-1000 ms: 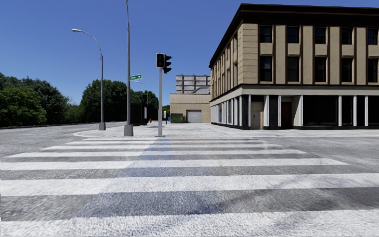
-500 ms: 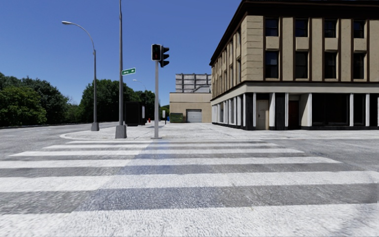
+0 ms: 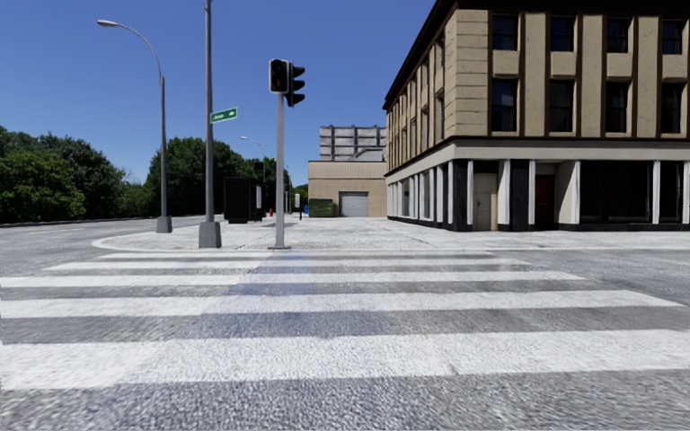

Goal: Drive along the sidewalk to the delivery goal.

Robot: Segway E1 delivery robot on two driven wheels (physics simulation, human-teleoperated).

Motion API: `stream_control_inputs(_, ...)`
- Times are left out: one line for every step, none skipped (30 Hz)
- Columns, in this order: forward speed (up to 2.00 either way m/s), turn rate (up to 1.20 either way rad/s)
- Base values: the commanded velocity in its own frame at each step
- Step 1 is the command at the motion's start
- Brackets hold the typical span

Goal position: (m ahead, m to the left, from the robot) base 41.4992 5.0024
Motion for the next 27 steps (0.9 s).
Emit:
stream_control_inputs(1.1, 0.0)
stream_control_inputs(1.1, 0.0)
stream_control_inputs(1.1, 0.0)
stream_control_inputs(1.1, 0.0)
stream_control_inputs(1.1, 0.0)
stream_control_inputs(1.1, 0.0)
stream_control_inputs(1.1, 0.0)
stream_control_inputs(1.1, 0.0)
stream_control_inputs(1.1, 0.0)
stream_control_inputs(1.1, 0.0)
stream_control_inputs(1.18, 0.0)
stream_control_inputs(1.51, 0.0)
stream_control_inputs(1.51, 0.0)
stream_control_inputs(2.0, 0.0)
stream_control_inputs(2.0, 0.0)
stream_control_inputs(2.0, 0.0)
stream_control_inputs(2.0, 0.0)
stream_control_inputs(2.0, 0.0)
stream_control_inputs(2.0, 0.0)
stream_control_inputs(2.0, 0.0)
stream_control_inputs(2.0, 0.0)
stream_control_inputs(2.0, 0.0)
stream_control_inputs(2.0, 0.0)
stream_control_inputs(2.0, 0.0)
stream_control_inputs(2.0, 0.0)
stream_control_inputs(2.0, 0.0)
stream_control_inputs(2.0, 0.0)
